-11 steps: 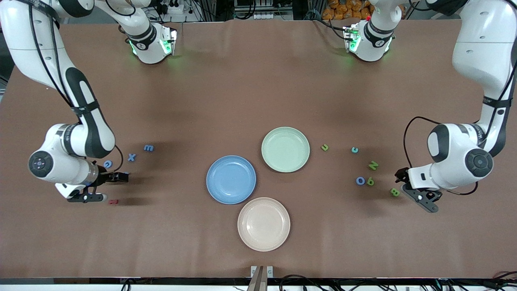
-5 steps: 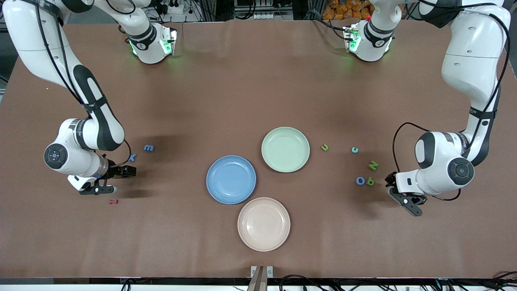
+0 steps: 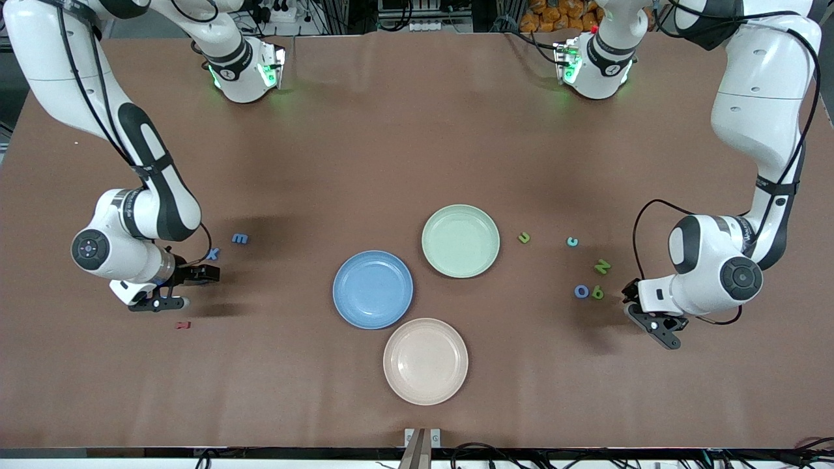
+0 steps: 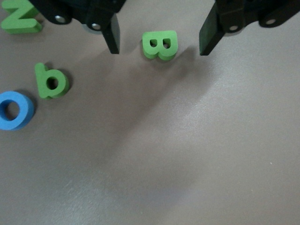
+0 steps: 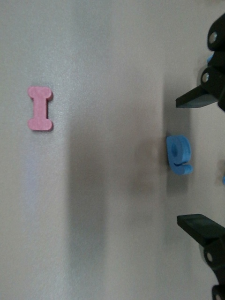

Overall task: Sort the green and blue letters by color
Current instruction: 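Grasp the green B with the left gripper while the right gripper grasps a blue letter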

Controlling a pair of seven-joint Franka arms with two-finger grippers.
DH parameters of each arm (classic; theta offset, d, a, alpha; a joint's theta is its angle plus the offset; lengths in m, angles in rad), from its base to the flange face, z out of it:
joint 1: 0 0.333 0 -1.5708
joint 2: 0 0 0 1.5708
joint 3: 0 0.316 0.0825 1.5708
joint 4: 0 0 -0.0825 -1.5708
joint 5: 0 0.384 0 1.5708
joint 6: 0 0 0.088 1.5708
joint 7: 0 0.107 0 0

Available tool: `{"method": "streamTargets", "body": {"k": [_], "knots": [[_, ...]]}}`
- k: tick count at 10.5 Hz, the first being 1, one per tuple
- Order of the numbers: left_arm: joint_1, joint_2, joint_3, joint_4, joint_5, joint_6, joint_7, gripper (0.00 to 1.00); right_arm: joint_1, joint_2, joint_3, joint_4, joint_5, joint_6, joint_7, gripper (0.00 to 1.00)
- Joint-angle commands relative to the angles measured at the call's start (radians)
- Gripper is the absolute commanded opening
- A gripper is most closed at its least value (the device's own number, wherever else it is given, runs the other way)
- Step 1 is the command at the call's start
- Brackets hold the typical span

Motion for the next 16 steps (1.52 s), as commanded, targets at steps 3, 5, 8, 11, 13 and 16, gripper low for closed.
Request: {"method": "streamTargets", "body": {"k": [3,5,8,11,13,16], "knots": [[0.009,0.023,-0.001,0.02,0.036,0.012,0.003,0.64,-0.012,-0.008,0.006,-0.026,-0.015,0.023,-0.009,1.0],[0.009,0.026,-0.001,0.022,0.036,0.012,0.005,0.51,-0.014,0.001,0.006,-0.026,-0.015,0.026,-0.009,0.74],[0.009,0.029,-0.001,0.022,0.036,0.012,-0.001,0.2,-0.014,0.003,0.008,-0.05,-0.006,0.084,-0.004,0.0],[0.009,0.014,-0.003,0.022,0.02,0.014,-0.017,0.0,-0.012,0.003,0.008,-0.06,-0.004,0.093,0.006,0.0],[-0.016,-0.034,-0.032,0.045,0.025,-0.003,-0.157,0.0,-0.002,-0.008,0.011,-0.043,-0.001,0.083,0.063,0.0],[-0.146,-0.071,-0.067,0.057,0.022,-0.067,-0.474,0.0,0.029,-0.033,0.099,-0.005,-0.003,0.067,0.291,0.0]]}}
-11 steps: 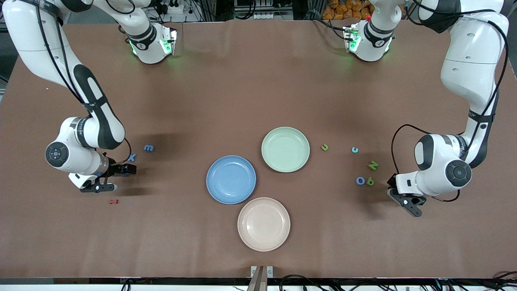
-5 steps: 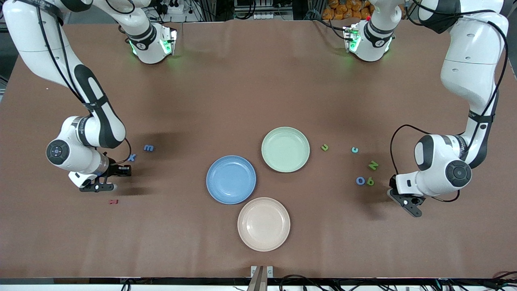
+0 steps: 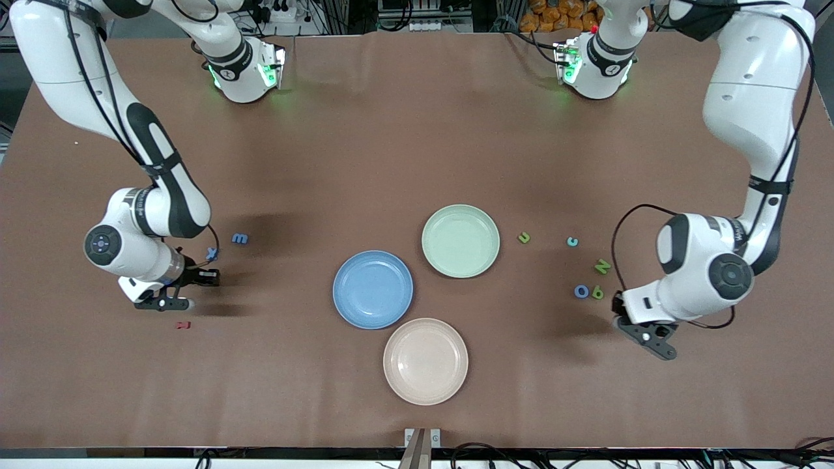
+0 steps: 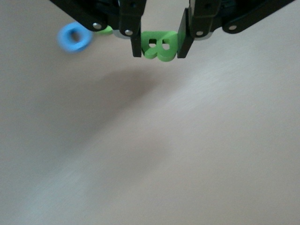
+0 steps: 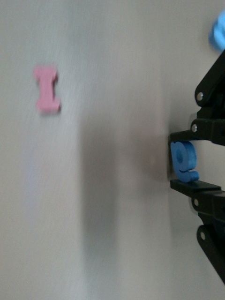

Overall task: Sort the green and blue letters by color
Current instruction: 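Drop the green B on the green plate while the right gripper drops on blue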

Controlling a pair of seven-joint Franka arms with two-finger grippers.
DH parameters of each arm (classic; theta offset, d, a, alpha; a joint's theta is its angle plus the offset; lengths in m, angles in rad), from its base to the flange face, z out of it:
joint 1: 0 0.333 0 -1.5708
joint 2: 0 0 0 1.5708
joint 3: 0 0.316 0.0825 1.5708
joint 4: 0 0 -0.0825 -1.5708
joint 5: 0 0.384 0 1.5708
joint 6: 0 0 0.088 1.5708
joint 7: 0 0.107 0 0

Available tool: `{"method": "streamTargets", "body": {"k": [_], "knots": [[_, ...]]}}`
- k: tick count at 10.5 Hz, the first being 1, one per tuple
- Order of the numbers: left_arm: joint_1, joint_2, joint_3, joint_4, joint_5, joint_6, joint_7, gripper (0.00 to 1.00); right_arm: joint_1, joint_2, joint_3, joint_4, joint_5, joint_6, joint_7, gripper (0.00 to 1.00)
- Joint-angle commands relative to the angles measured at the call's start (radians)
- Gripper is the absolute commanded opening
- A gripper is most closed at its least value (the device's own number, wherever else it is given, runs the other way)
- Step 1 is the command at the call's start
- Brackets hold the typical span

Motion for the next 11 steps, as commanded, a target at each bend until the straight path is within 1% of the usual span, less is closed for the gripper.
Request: {"method": "streamTargets", "body": {"k": [1,2,3,4,5,6,7,8,9,10,11], "knots": [[-0.139,-0.046,-0.026,-0.009,0.011,-0.066,-0.316,0.0,0.014,-0.033,0.116,0.026,-0.005,-0.006,0.243,0.0],[-0.185,-0.055,-0.055,-0.012,0.013,-0.078,-0.465,0.0,0.014,-0.045,0.186,0.026,-0.005,-0.006,0.37,0.0],[-0.232,-0.057,-0.083,-0.01,0.011,-0.086,-0.604,0.0,0.016,-0.057,0.24,0.041,-0.005,-0.01,0.505,0.0],[-0.28,-0.055,-0.094,-0.01,0.013,-0.103,-0.755,0.0,0.035,-0.056,0.283,0.075,-0.006,-0.051,0.624,0.0],[-0.331,-0.046,-0.094,-0.013,0.014,-0.105,-0.871,0.0,0.081,-0.053,0.291,0.13,-0.006,-0.105,0.752,0.0],[-0.387,-0.039,-0.092,-0.013,0.014,-0.103,-0.99,0.0,0.153,-0.041,0.288,0.185,-0.009,-0.139,0.859,0.0],[-0.421,-0.025,-0.092,-0.013,0.016,-0.103,-1.1,0.0,0.196,-0.025,0.287,0.208,-0.018,-0.139,0.939,0.0],[-0.453,-0.019,-0.092,-0.015,0.017,-0.103,-1.174,0.0,0.223,-0.009,0.287,0.235,-0.02,-0.139,1.002,0.11],[-0.475,-0.02,-0.092,-0.019,0.017,-0.105,-1.211,0.0,0.235,0.004,0.287,0.258,-0.019,-0.139,1.061,0.63],[-0.495,-0.022,-0.092,-0.024,0.014,-0.108,-1.25,0.0,0.252,0.015,0.285,0.273,-0.023,-0.138,1.119,1.0],[-0.515,-0.02,-0.091,-0.03,0.017,-0.123,-1.288,0.99,0.255,0.016,0.285,0.284,-0.023,-0.139,1.126,1.0]]}}
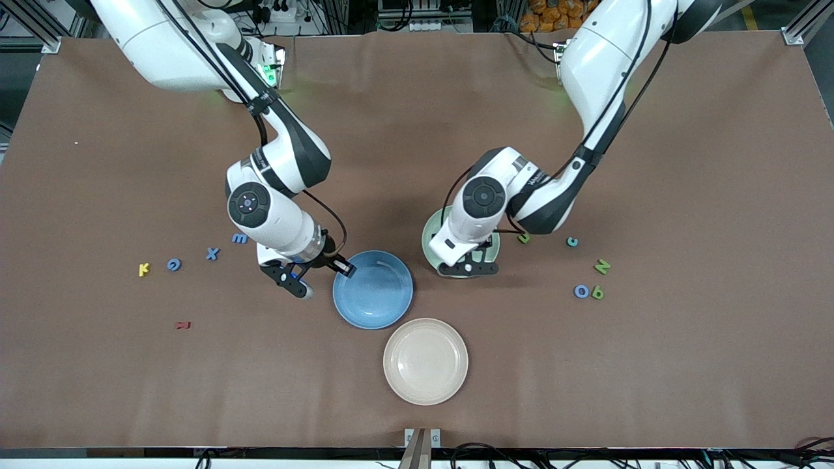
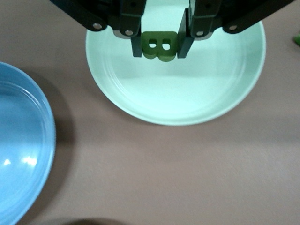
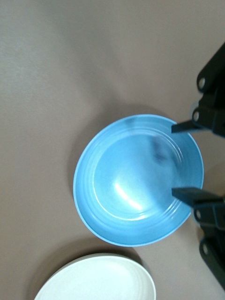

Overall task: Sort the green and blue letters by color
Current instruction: 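Drop the green B on the green plate while the right gripper drops on blue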

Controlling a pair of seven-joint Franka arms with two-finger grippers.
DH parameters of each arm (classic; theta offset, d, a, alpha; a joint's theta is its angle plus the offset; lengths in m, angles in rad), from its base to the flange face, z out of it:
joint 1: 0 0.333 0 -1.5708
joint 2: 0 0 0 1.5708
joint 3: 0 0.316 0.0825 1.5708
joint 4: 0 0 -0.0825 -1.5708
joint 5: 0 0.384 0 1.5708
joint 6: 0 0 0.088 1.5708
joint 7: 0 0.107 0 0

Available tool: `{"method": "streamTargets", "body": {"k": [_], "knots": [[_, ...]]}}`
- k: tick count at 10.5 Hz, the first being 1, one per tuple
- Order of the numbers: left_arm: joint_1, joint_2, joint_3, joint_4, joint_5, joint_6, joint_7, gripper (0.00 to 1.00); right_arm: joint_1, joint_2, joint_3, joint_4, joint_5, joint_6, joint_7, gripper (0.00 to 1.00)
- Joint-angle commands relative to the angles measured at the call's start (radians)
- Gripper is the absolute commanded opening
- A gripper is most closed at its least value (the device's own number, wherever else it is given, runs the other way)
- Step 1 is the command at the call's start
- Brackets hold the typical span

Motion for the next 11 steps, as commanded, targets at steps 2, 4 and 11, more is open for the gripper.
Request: {"method": "streamTargets", "body": {"k": [2,4,11], "knots": [[-0.014,-0.012,0.015,-0.028,0.031,-0.039,-0.066,1.0,-0.004,0.039,-0.006,0.064,-0.026,-0.017,0.059,1.0],[0.069,-0.15,0.016,-0.066,0.037,-0.195,0.131,1.0,-0.059,0.038,-0.012,0.06,-0.084,-0.083,0.021,1.0],[0.307,-0.373,0.004,-0.523,0.04,0.153,0.574,0.96,-0.323,0.012,-0.015,-0.164,-0.291,-0.064,-0.49,1.0]]}}
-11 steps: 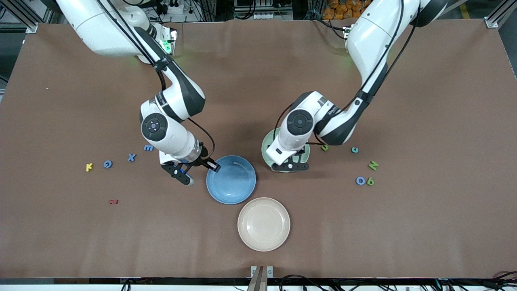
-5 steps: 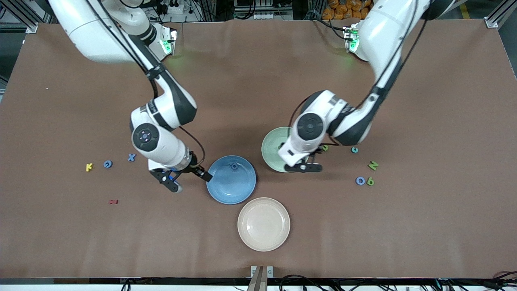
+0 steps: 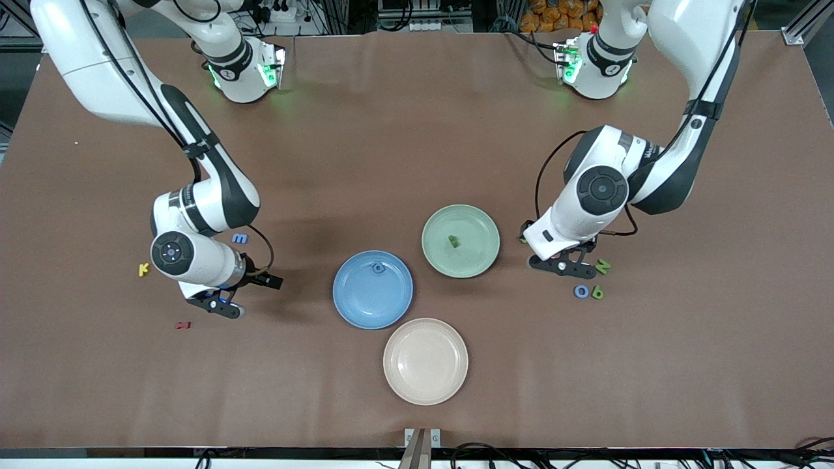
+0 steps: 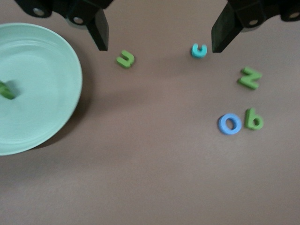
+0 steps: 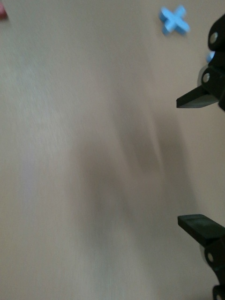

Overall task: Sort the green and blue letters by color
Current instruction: 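Grasp a green letter with the left gripper while the right gripper grasps the blue X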

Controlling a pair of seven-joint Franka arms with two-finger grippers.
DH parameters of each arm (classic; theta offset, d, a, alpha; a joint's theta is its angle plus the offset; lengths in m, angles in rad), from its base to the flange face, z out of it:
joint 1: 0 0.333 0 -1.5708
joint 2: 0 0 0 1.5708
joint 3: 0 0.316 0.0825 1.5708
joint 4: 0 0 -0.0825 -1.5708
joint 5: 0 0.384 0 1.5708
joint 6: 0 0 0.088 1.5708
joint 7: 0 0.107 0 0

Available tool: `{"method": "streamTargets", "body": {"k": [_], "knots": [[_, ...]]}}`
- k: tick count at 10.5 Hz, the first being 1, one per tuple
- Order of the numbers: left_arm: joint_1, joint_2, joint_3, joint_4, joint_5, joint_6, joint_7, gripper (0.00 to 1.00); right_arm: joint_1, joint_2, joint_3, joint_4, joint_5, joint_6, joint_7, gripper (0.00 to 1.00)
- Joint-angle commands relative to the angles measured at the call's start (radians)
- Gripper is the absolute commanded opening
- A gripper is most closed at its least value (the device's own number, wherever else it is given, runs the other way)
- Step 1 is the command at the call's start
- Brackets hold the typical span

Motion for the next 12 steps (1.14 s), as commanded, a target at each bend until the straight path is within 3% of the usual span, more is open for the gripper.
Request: {"method": "streamTargets", "body": {"k": [1,4,5,6,12], "knots": [[0.038,-0.053,-0.013,-0.274,0.019,0.31,0.08,0.93,-0.117,-0.05,0.019,-0.152,-0.091,0.116,-0.144,1.0],[0.036,-0.021,-0.013,-0.349,0.051,0.446,0.084,0.8,-0.258,-0.076,0.025,-0.266,-0.091,0.224,-0.32,1.0],[0.029,-0.016,-0.013,-0.352,0.053,0.448,0.093,0.66,-0.283,-0.091,0.025,-0.319,-0.091,0.276,-0.331,1.0],[0.027,-0.004,-0.015,-0.351,0.053,0.448,0.14,0.62,-0.292,-0.099,0.025,-0.347,-0.091,0.288,-0.328,1.0],[-0.002,0.024,-0.022,-0.343,0.053,0.449,0.197,0.62,-0.312,-0.154,0.025,-0.43,-0.087,0.287,-0.312,1.0]]}}
